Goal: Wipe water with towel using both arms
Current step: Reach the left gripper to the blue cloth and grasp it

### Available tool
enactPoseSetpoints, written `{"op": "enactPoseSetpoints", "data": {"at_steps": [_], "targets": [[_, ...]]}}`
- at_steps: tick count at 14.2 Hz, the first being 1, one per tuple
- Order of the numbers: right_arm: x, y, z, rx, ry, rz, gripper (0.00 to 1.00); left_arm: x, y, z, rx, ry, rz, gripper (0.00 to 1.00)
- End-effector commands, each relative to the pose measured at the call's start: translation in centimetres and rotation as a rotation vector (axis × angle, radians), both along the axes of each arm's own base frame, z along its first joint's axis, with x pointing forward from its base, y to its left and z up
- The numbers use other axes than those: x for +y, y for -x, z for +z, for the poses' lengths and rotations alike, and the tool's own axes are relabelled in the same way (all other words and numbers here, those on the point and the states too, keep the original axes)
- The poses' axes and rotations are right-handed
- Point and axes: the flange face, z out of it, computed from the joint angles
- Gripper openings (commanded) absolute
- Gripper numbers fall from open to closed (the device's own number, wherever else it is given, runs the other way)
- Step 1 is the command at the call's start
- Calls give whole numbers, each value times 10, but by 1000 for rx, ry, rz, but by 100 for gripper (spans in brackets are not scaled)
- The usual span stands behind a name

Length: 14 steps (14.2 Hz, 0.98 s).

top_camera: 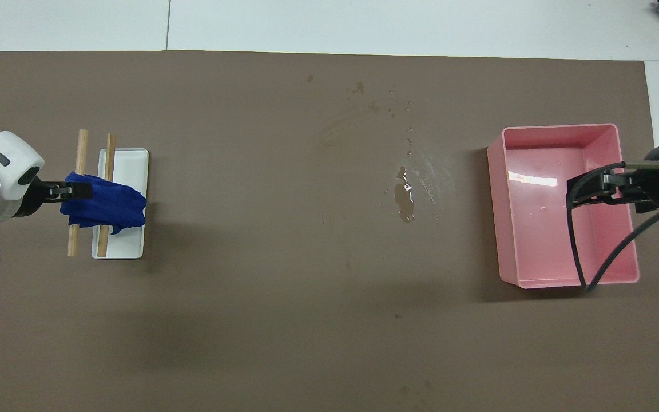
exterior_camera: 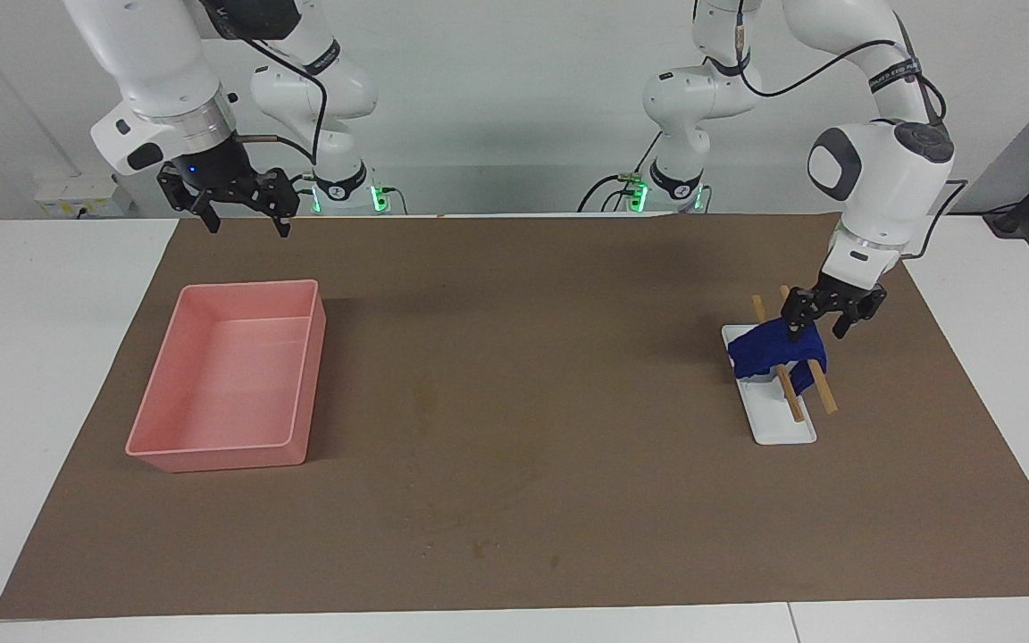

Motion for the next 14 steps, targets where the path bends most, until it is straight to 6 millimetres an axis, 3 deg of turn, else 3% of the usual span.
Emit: {"op": "enactPoseSetpoints", "data": {"at_steps": [1,4,7,11,13,14], "targets": [[0,5,0,-5,-26,16,100,-3,-4,1,-32,-11,8,74],[0,5,0,-4,-26,13,100,-3,-3,-2,-29,-11,7,57],[0,6,0,1,-25,10,100,-3,-3,-2,-29,-11,5,34],[-1,7,0,3,-25,9,100,-3,-4,-1,-29,-11,4,19],[-2,6,0,2,-25,6,100,-3,-5,3,-27,-11,5,0],[-1,7,0,3,-25,7,100,-3,-6,6,-27,-11,5,0]]}}
